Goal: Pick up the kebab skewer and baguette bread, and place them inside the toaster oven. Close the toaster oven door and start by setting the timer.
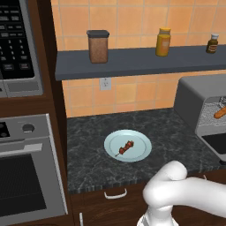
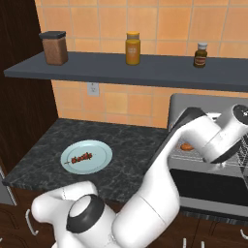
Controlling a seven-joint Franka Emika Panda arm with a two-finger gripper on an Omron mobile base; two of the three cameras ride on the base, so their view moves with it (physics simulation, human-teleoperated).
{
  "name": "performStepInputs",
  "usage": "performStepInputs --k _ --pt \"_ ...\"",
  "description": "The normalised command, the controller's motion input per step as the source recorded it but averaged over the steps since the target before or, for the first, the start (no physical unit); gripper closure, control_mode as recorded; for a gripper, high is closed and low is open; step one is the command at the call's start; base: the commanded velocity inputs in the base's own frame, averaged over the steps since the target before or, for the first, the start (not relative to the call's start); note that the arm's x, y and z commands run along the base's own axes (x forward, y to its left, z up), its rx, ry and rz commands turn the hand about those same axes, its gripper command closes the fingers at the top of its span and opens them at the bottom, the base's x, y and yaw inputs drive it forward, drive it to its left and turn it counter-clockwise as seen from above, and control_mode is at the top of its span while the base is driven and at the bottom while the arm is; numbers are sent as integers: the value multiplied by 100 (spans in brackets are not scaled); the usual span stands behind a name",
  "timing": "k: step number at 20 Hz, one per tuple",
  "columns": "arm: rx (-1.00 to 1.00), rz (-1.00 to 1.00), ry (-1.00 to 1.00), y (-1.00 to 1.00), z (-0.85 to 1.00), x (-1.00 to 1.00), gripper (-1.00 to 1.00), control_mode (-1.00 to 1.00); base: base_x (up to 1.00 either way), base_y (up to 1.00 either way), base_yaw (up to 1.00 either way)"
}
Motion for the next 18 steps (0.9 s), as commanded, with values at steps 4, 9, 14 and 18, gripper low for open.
performStepInputs --k 4,9,14,18 --pt "-3 -4 30 100 10 -54 -100 -100 0 0 0" --pt "-8 -8 13 100 -18 -33 -100 -100 0 0 0" --pt "-9 -15 0 100 -54 -6 -100 -100 0 0 0" --pt "-8 0 5 100 -33 43 -100 -100 0 0 0"
